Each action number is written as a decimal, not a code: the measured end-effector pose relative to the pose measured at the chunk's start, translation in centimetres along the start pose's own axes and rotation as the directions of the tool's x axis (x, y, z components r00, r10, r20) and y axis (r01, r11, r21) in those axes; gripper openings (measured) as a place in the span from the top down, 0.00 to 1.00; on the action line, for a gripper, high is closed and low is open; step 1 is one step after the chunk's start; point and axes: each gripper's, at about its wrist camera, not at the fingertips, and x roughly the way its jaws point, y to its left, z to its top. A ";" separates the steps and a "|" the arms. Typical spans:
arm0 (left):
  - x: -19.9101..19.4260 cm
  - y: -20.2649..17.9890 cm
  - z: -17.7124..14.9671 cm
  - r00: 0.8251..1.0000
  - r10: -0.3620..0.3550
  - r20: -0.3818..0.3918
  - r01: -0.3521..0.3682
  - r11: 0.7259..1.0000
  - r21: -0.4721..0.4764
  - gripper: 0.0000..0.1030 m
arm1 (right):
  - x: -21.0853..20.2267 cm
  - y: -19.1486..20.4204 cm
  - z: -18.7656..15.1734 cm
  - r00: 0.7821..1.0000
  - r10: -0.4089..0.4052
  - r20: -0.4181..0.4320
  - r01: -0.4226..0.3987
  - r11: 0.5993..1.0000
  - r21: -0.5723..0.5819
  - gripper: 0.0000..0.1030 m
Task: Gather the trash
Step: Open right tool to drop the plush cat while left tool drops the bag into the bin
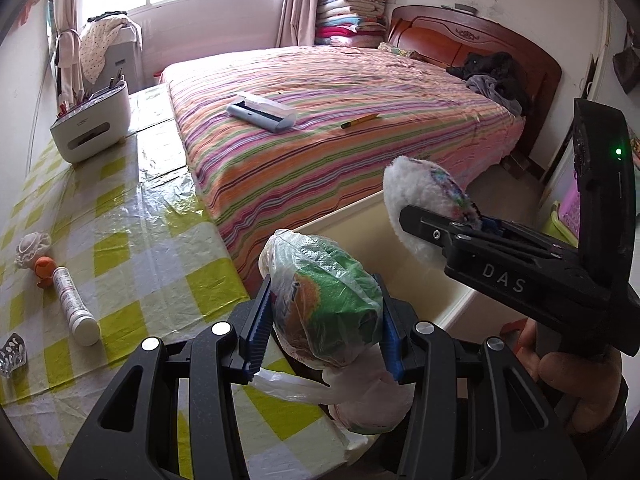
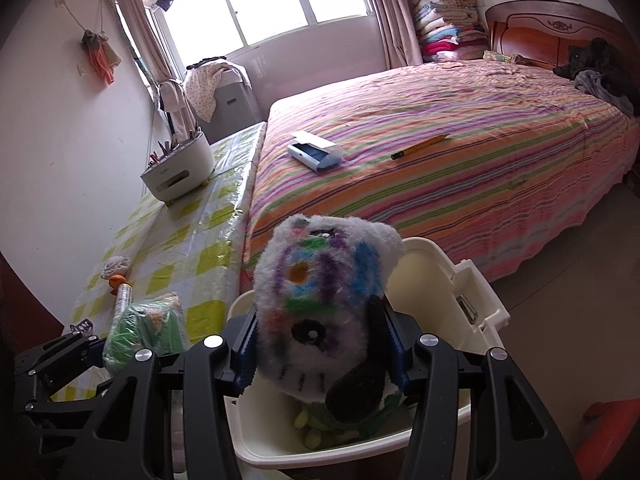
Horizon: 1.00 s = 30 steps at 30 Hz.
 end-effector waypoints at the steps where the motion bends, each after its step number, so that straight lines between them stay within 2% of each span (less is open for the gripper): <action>1: 0.1 -0.1 0.1 1.000 -0.001 -0.001 0.001 1.000 0.002 0.56 | 0.0 -0.2 0.0 1.000 -0.009 -0.003 0.009 1.000 0.003 0.50; 11: 0.8 -1.7 0.4 1.000 -0.013 -0.003 0.013 0.999 0.034 0.56 | 0.0 -1.6 0.1 1.000 -0.022 -0.003 0.022 0.999 0.041 0.46; 19: 1.4 -1.9 0.4 1.000 -0.019 -0.010 0.019 0.999 0.037 0.56 | -0.3 -2.3 0.3 1.000 -0.020 0.020 0.018 0.996 0.087 0.36; 24: 2.1 -2.0 0.7 1.000 -0.022 -0.021 0.022 0.999 0.033 0.56 | -1.0 -2.5 0.6 0.996 -0.064 0.066 0.057 0.993 0.101 0.35; 30: 3.0 -2.8 1.1 0.999 -0.036 -0.032 0.037 0.999 0.037 0.56 | -2.0 -2.6 1.2 0.980 -0.160 0.118 0.150 0.984 0.091 0.35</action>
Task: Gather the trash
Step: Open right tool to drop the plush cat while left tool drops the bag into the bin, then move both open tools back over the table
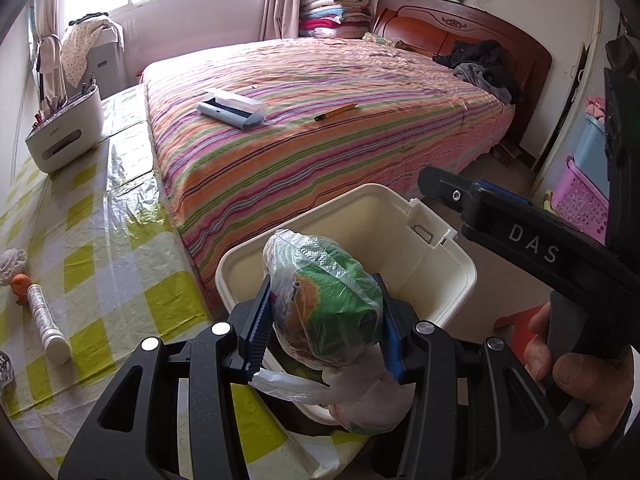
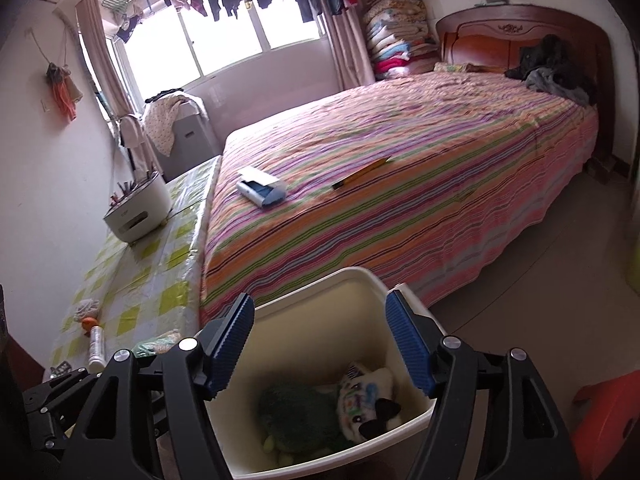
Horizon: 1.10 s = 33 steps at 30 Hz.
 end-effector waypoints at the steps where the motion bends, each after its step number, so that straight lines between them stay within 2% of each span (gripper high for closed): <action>1: 0.3 -0.2 0.1 1.000 -0.001 -0.001 0.001 1.000 0.005 0.56 | -0.2 -0.2 0.1 1.000 -0.014 0.013 0.014 1.000 0.001 0.35; 5: 1.1 -0.9 0.4 1.000 0.003 -0.008 -0.003 1.000 0.018 0.56 | -0.7 -0.8 0.5 0.999 -0.028 0.035 0.028 1.000 0.014 0.35; 9: 2.0 -1.1 0.8 1.000 0.011 -0.023 -0.011 1.000 0.014 0.50 | -1.1 -1.4 0.9 0.998 -0.034 0.049 0.032 0.999 0.030 0.35; 11: 2.2 -1.0 0.9 1.000 0.011 -0.020 -0.011 1.000 0.009 0.42 | -1.2 -1.6 1.1 0.998 -0.039 0.053 0.037 0.999 0.031 0.35; 13: 1.8 -0.9 1.0 1.000 0.022 0.000 -0.022 1.000 0.015 0.27 | -1.1 -1.6 1.1 0.998 -0.040 0.053 0.038 0.999 0.035 0.35; 14: 1.5 -0.8 1.0 0.999 0.032 0.015 -0.033 0.999 0.019 0.26 | -1.1 -1.6 1.2 0.998 -0.039 0.050 0.037 0.999 0.036 0.35; 18: 0.3 -0.4 0.9 0.995 0.079 0.056 -0.082 0.996 0.047 0.25 | -1.0 -1.2 1.2 0.998 -0.039 0.051 0.037 0.999 0.034 0.35; 22: -1.0 0.9 0.5 0.993 0.094 0.070 -0.098 0.994 0.048 0.25 | -0.7 -0.6 1.3 0.998 -0.030 0.049 0.028 0.999 0.032 0.35; 33: -4.8 8.2 -1.8 0.978 0.186 0.097 -0.185 0.983 -0.013 0.22 | 1.0 4.4 0.9 1.000 0.018 0.015 -0.017 0.999 -0.035 0.31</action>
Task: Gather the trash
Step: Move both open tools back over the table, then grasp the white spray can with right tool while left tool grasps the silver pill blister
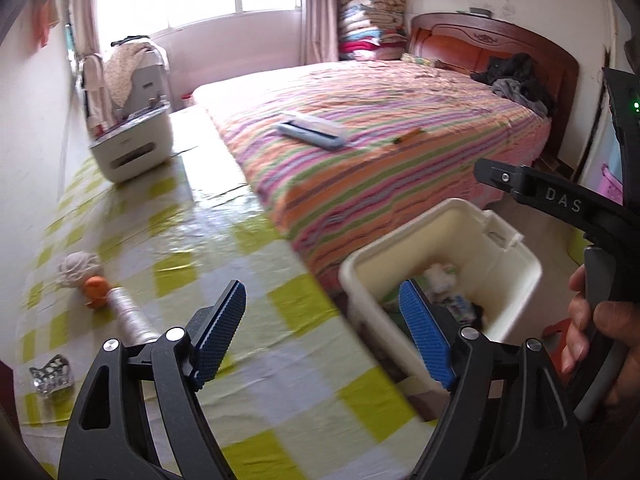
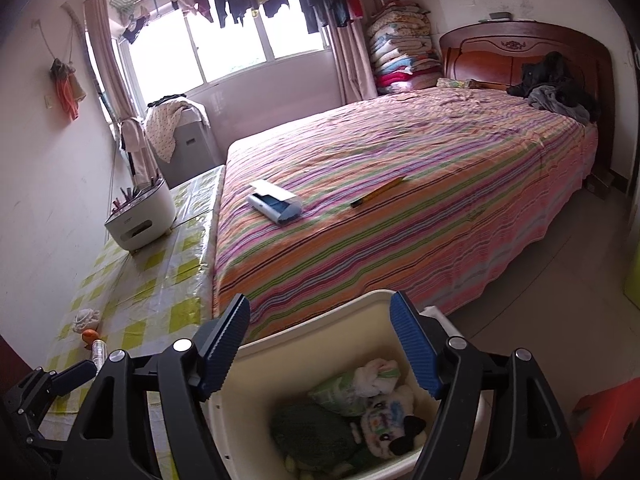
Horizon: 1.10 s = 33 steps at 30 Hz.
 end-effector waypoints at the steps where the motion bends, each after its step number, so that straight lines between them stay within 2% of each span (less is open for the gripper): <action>1: -0.2 0.6 -0.2 1.000 0.009 0.004 -0.009 1.000 -0.004 0.22 | 0.4 1.0 -0.2 1.000 0.007 -0.006 -0.007 1.000 -0.014 0.31; 5: -0.8 4.0 -1.0 0.999 0.046 0.024 -0.045 0.998 -0.049 0.22 | 1.4 3.4 -0.5 0.999 0.029 -0.028 -0.030 0.999 -0.037 0.31; 9: -1.5 7.5 -1.4 0.998 0.056 0.037 -0.051 0.991 -0.122 0.22 | 2.6 6.5 -0.8 0.995 0.074 -0.064 -0.078 0.995 -0.059 0.31; 13: -2.5 12.1 -1.5 0.994 0.096 0.061 -0.080 0.972 -0.222 0.22 | 3.8 10.1 -1.5 0.987 0.122 -0.106 -0.132 0.986 -0.099 0.31; 17: -3.5 17.4 -2.0 0.984 0.166 0.066 -0.136 0.938 -0.319 0.22 | 4.5 13.3 -2.4 0.975 0.169 -0.144 -0.189 0.972 -0.139 0.31; 20: -4.5 21.3 -2.8 0.966 0.251 0.055 -0.210 0.894 -0.396 0.22 | 5.2 16.0 -3.2 0.961 0.206 -0.185 -0.238 0.957 -0.167 0.31; 25: -6.0 26.8 -4.5 0.959 0.285 0.014 -0.237 0.824 -0.514 0.22 | 6.2 20.9 -5.1 0.926 0.266 -0.269 -0.329 0.917 -0.227 0.31; 30: -6.7 29.3 -5.6 0.953 0.302 -0.032 -0.272 0.802 -0.532 0.22 | 7.3 25.3 -6.8 0.885 0.302 -0.355 -0.414 0.859 -0.300 0.31; 33: -6.6 30.6 -6.3 0.955 0.287 -0.070 -0.278 0.796 -0.537 0.22 | 8.0 27.3 -7.5 0.875 0.299 -0.380 -0.432 0.836 -0.338 0.31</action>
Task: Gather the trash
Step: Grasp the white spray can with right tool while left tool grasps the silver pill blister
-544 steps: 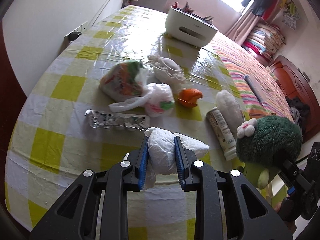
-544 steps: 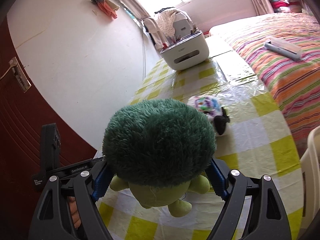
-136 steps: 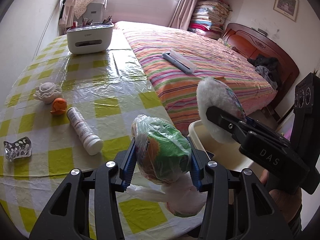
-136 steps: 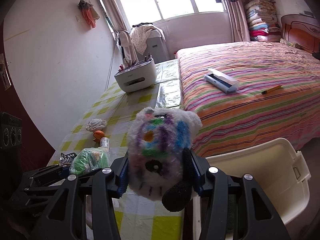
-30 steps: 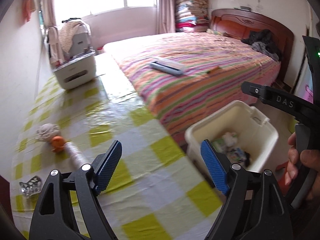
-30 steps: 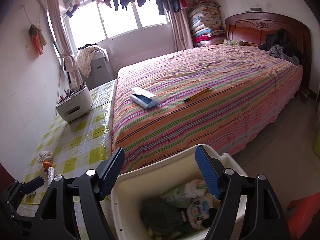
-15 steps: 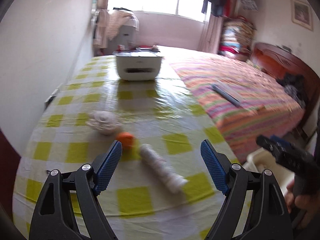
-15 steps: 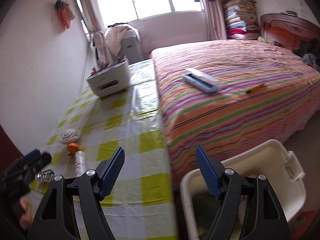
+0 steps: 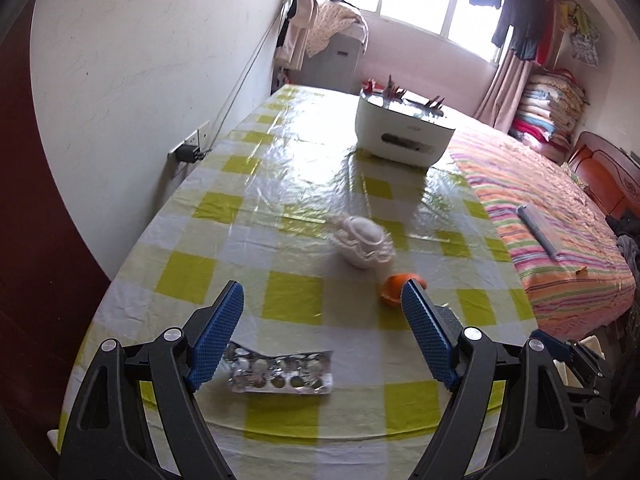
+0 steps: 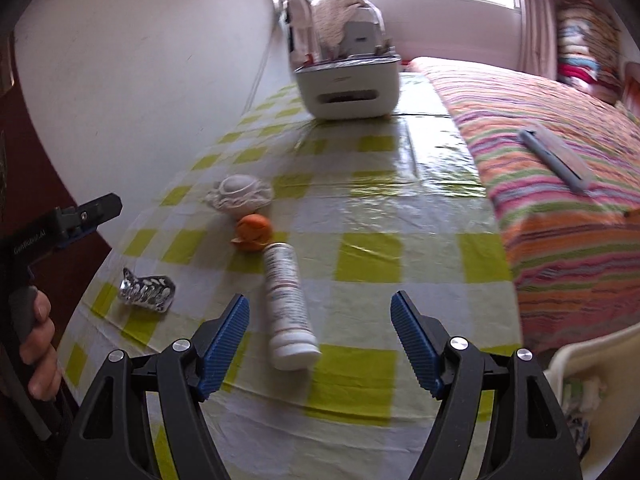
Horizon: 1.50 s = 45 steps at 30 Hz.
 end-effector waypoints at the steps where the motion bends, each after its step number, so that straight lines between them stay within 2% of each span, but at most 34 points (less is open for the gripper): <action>1: 0.2 0.4 0.0 1.000 -0.001 -0.020 0.001 1.000 -0.002 0.22 | 0.6 0.4 0.2 1.000 0.003 -0.012 -0.003 1.000 -0.015 0.31; 4: 1.1 1.4 -0.3 0.994 -0.014 -0.105 0.014 1.000 0.006 0.21 | 2.2 0.8 0.6 0.998 0.021 -0.053 -0.023 0.999 -0.030 0.31; 9: 2.4 2.4 -1.3 0.979 0.003 -0.202 0.003 1.000 0.027 0.21 | 4.6 1.4 1.0 0.993 0.029 -0.110 -0.036 0.997 -0.063 0.31; 17: 4.0 3.6 -2.4 0.955 0.002 -0.297 0.027 0.995 0.096 0.21 | 7.1 2.7 1.0 0.983 0.044 -0.177 -0.065 0.992 -0.113 0.31; 20: 4.8 4.1 -2.8 0.939 -0.003 -0.343 0.040 0.994 0.102 0.21 | 7.5 3.4 0.8 0.983 0.029 -0.182 -0.057 0.988 -0.146 0.40; 23: 5.4 4.5 -3.1 0.932 0.014 -0.362 0.025 0.994 0.102 0.21 | 7.5 3.8 0.7 0.983 0.028 -0.180 -0.058 0.985 -0.163 0.57; 25: 5.6 4.6 -3.3 0.929 0.008 -0.370 0.028 0.995 0.092 0.21 | 7.4 3.9 0.6 0.983 0.039 -0.181 -0.069 0.984 -0.162 0.72; 26: 5.6 4.6 -3.4 0.928 0.003 -0.371 0.032 0.996 0.088 0.21 | 7.4 3.9 0.5 0.983 0.041 -0.180 -0.071 0.984 -0.161 0.72; 27: 5.6 4.5 -3.4 0.928 -0.004 -0.373 0.038 0.996 0.084 0.23 | 7.3 3.9 0.4 0.984 0.042 -0.176 -0.071 0.985 -0.159 0.72; 29: 5.6 4.1 -3.6 0.928 -0.014 -0.372 0.050 0.995 0.087 0.35 | 7.2 3.9 0.3 0.984 0.046 -0.175 -0.074 0.985 -0.157 0.72; 31: 5.9 3.7 -3.9 0.920 -0.016 -0.391 0.058 0.994 0.097 0.71 | 7.0 3.8 0.3 0.985 0.051 -0.168 -0.076 0.987 -0.144 0.72; 32: 6.2 3.6 -4.0 0.917 -0.016 -0.399 0.059 0.994 0.095 0.76 | 6.8 3.8 0.3 0.985 0.052 -0.163 -0.076 0.987 -0.139 0.72; 33: 6.1 3.4 -4.0 0.924 -0.004 -0.383 0.047 0.994 0.103 0.83 | 6.7 3.8 0.2 0.986 0.054 -0.160 -0.076 0.988 -0.137 0.72; 34: 6.1 3.2 -4.1 0.923 -0.005 -0.385 0.050 0.993 0.106 0.87 | 6.5 3.7 0.2 0.987 0.056 -0.152 -0.076 0.989 -0.129 0.72; 37: 6.1 2.9 -4.1 0.927 -0.013 -0.376 0.053 0.994 0.095 0.91 | 6.1 3.5 0.3 0.989 0.061 -0.138 -0.076 0.991 -0.113 0.72; 45: 4.9 2.3 -3.2 0.953 -0.042 -0.299 0.060 0.997 0.054 0.93 | 4.4 2.9 0.7 0.994 0.075 -0.074 -0.081 0.993 -0.080 0.73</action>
